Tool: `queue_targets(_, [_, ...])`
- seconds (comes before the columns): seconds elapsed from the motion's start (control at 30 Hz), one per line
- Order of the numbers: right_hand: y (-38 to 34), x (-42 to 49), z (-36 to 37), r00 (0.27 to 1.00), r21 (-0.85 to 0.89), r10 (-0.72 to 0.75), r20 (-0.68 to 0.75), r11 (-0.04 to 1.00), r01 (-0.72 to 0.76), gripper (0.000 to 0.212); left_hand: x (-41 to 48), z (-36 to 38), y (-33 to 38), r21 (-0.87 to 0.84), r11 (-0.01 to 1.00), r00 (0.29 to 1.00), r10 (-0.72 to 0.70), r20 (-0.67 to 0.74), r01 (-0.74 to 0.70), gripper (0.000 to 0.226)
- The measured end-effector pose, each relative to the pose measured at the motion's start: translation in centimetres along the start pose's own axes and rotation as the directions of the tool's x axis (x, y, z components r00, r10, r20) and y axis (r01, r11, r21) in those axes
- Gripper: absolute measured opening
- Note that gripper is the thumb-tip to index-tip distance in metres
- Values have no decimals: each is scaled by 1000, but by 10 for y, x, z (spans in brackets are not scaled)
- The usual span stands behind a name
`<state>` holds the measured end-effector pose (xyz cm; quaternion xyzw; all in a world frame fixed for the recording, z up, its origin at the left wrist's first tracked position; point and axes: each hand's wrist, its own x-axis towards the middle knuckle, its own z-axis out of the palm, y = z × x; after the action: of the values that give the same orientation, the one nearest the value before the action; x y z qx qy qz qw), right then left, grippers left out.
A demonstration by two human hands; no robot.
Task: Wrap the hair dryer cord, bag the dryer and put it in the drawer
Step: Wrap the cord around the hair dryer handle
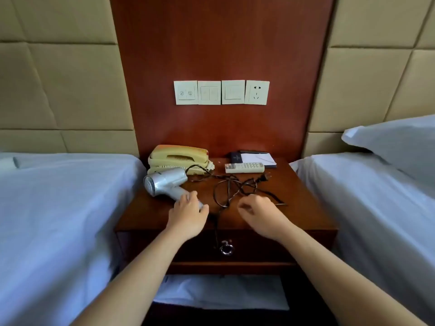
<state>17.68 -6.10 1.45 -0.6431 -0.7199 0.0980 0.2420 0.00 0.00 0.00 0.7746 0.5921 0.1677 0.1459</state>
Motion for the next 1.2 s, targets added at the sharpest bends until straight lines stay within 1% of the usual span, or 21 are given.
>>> queue_targets(0.07, [4, 6, 10, 999, 55, -28, -39, 998, 30, 19, 6, 8, -10, -75, 992, 994, -105, -36, 102, 64])
queue_targets(0.13, [5, 11, 21, 996, 83, -62, -70, 994, 68, 22, 11, 14, -20, -199, 967, 985, -170, -29, 162, 72])
queue_targets(0.2, [4, 21, 32, 993, 107, -82, -81, 990, 91, 27, 17, 17, -22, -344, 918, 978, -208, 4, 197, 75])
queue_targets(0.27, [-2, 34, 43, 991, 117, -109, -80, 986, 118, 35, 23, 14, -18, -472, 849, 963, -269, 2, 238, 73])
queue_targets(0.33, [-8, 44, 55, 992, 134, -123, -39, 983, 127, 45, 30, 14, -16, -590, 761, 944, -330, 4, 269, 72])
queue_targets(0.4, [-14, 52, 68, 993, 110, -112, 30, 988, 108, 50, 36, 15, -18, -685, 668, 917, -399, -1, 290, 71])
queue_targets(0.47, [-18, 56, 79, 994, 22, -100, 48, 995, 99, 44, 44, 18, -25, -801, 517, 880, -473, 25, 301, 64])
queue_targets(0.53, [-23, 62, 84, 997, -82, -82, 0, 993, 81, 33, 48, 20, -31, -906, 320, 853, -516, 78, 277, 54])
queue_targets(0.6, [-26, 66, 86, 997, -187, -79, -18, 979, 75, 26, 47, 19, -36, -956, 174, 849, -515, 117, 237, 47])
queue_targets(0.67, [-27, 67, 86, 995, -233, -104, -9, 967, 99, 26, 45, 17, -40, -979, 51, 860, -489, 149, 198, 47])
queue_targets(0.7, [-26, 66, 85, 993, -218, -114, -7, 970, 110, 27, 43, 14, -41, -982, 2, 869, -467, 165, 188, 49])
queue_targets(0.77, [-24, 63, 83, 992, -168, -127, -11, 978, 123, 28, 40, 8, -42, -981, -60, 888, -418, 192, 184, 51])
queue_targets(0.9, [-24, 52, 83, 980, -109, -197, -31, 975, 192, 27, 37, 3, -40, -953, -218, 911, -312, 271, 209, 45])
queue_targets(0.97, [-28, 45, 83, 969, -74, -242, -39, 968, 239, 26, 37, 4, -36, -931, -299, 906, -301, 298, 207, 41])
queue_targets(1.03, [-31, 40, 80, 965, -10, -260, -41, 966, 260, 27, 39, 4, -31, -922, -349, 889, -352, 292, 165, 34])
queue_targets(1.07, [-31, 38, 77, 966, 22, -258, -30, 966, 258, 26, 40, 2, -29, -929, -342, 886, -373, 275, 145, 28])
queue_targets(1.1, [-30, 36, 75, 967, 33, -256, -10, 966, 256, 22, 40, -1, -26, -940, -314, 889, -382, 251, 131, 20])
queue_targets(1.13, [-28, 34, 72, 964, 6, -267, 9, 964, 267, 18, 40, -4, -24, -956, -269, 898, -381, 219, 119, 11])
queue_targets(1.17, [-25, 33, 70, 956, -51, -295, 17, 954, 295, 18, 39, -8, -22, -969, -225, 907, -380, 183, 101, 4])
queue_targets(1.2, [-22, 33, 67, 940, -128, -340, 16, 932, 339, 26, 40, -11, -23, -979, -186, 912, -382, 146, 78, 6])
